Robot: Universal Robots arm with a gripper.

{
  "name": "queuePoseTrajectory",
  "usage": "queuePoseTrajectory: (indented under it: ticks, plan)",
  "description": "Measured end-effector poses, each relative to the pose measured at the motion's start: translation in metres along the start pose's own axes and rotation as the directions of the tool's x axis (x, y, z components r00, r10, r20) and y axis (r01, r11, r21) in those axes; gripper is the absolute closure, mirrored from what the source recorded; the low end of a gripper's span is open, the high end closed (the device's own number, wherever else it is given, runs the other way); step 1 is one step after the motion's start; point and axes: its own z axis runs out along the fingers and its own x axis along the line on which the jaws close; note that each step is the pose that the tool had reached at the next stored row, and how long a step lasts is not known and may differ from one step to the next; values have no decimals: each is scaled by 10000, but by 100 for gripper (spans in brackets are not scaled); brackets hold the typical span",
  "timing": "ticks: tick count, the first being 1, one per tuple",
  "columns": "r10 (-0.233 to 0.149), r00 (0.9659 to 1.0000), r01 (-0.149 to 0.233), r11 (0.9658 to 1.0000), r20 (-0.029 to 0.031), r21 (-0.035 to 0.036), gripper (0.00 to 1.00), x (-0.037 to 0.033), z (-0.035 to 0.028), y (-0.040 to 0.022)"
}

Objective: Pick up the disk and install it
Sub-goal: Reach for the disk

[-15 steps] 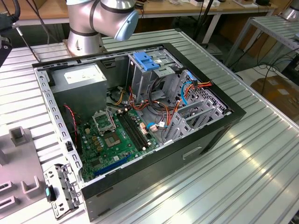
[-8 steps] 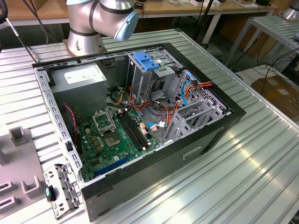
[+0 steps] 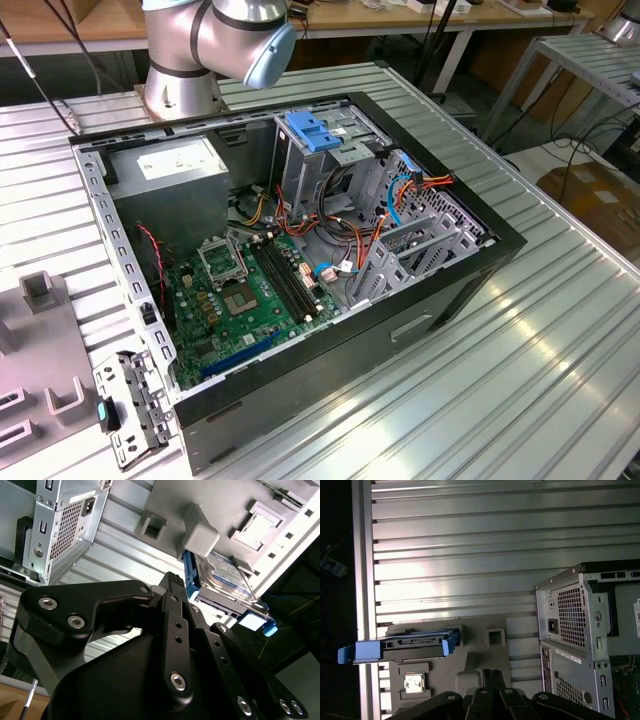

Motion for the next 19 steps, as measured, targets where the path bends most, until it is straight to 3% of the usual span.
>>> queuePoseTrajectory:
  ticks: [19]
  plan:
    - [3, 10000, -3, 10000, -4, 0, 89, 227, 1, -18]
